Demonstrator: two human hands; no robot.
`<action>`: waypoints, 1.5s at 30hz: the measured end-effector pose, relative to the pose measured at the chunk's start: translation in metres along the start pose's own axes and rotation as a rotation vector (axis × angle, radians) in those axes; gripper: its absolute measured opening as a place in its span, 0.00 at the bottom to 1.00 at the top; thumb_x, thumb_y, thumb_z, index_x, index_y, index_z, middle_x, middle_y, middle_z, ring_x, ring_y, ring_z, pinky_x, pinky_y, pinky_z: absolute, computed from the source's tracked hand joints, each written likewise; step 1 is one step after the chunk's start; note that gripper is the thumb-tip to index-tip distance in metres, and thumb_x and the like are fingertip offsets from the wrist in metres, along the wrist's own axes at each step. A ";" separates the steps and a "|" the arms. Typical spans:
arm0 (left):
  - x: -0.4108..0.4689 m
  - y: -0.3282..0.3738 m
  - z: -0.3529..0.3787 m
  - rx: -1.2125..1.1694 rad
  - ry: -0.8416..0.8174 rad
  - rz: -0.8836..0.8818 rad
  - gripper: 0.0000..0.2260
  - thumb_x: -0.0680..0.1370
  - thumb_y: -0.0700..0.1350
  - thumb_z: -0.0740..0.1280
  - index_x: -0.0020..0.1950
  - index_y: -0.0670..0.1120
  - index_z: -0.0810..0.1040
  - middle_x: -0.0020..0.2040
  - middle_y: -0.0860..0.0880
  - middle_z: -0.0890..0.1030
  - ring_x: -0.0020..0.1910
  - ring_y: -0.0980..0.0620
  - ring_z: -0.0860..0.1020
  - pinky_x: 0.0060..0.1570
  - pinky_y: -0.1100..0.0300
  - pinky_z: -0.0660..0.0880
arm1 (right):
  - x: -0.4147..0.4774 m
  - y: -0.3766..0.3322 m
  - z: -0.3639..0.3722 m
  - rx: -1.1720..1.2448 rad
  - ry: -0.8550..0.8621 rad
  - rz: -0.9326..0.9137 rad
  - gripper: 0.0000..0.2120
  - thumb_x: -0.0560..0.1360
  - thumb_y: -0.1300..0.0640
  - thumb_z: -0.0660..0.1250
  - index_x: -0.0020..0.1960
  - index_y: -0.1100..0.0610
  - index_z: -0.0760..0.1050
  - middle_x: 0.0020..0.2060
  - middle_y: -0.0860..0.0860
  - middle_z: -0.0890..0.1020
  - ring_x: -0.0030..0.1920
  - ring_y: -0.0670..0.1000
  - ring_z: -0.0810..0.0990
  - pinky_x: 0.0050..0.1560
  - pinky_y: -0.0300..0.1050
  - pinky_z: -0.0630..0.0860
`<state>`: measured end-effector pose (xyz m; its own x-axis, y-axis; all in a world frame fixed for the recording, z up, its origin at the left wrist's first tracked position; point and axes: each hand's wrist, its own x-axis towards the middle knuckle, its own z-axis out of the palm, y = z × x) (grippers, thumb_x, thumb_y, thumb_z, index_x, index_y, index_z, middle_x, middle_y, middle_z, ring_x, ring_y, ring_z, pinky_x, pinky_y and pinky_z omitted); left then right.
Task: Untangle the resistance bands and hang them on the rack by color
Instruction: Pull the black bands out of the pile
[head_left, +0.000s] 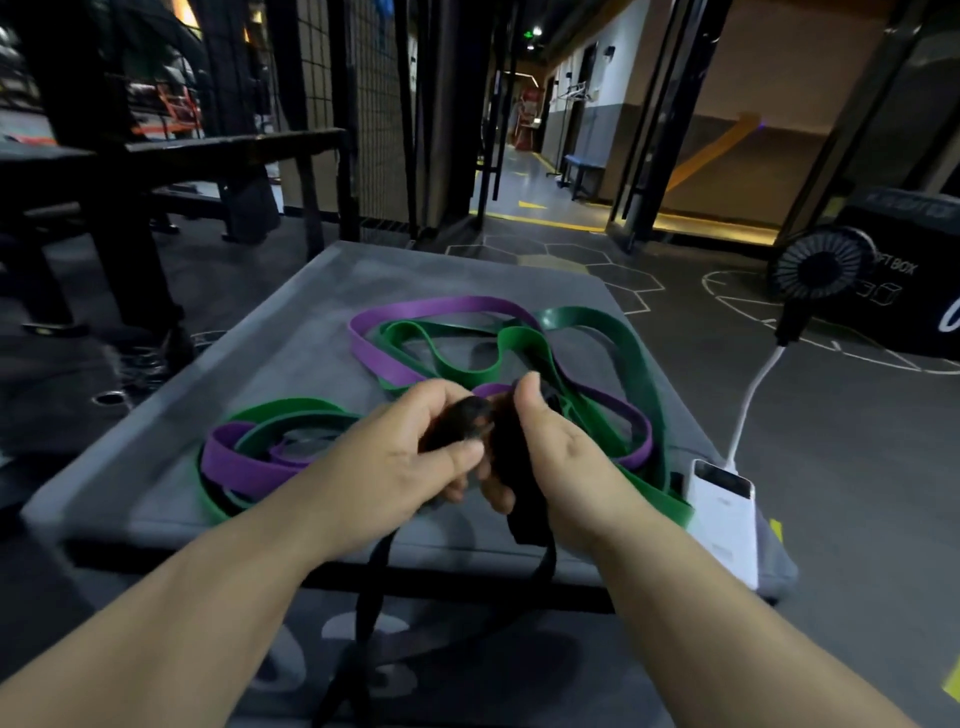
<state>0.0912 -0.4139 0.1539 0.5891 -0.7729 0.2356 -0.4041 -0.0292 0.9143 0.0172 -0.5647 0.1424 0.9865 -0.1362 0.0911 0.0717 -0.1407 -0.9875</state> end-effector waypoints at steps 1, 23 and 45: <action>0.001 0.000 -0.002 0.000 0.071 0.002 0.07 0.78 0.41 0.66 0.54 0.50 0.72 0.39 0.50 0.81 0.38 0.54 0.80 0.44 0.56 0.76 | -0.001 0.001 0.001 0.019 -0.049 0.000 0.29 0.74 0.31 0.55 0.37 0.58 0.72 0.26 0.52 0.72 0.25 0.49 0.67 0.28 0.40 0.65; 0.004 -0.009 -0.011 -0.438 -0.015 -0.027 0.05 0.71 0.41 0.72 0.44 0.46 0.78 0.34 0.56 0.80 0.33 0.61 0.76 0.36 0.70 0.73 | -0.018 0.001 -0.015 0.440 -0.819 0.252 0.20 0.76 0.40 0.65 0.41 0.58 0.70 0.23 0.46 0.69 0.23 0.45 0.71 0.29 0.37 0.69; -0.001 -0.018 0.028 -0.098 -0.015 0.065 0.34 0.65 0.78 0.54 0.59 0.56 0.73 0.52 0.53 0.80 0.53 0.62 0.78 0.55 0.67 0.74 | -0.007 -0.007 -0.016 0.975 -0.852 0.283 0.25 0.79 0.38 0.56 0.35 0.57 0.63 0.26 0.52 0.68 0.18 0.44 0.61 0.19 0.34 0.59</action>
<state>0.0784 -0.4303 0.1278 0.5530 -0.7806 0.2912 -0.3700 0.0831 0.9253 0.0078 -0.5782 0.1504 0.7423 0.6604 0.1129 -0.4277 0.5968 -0.6789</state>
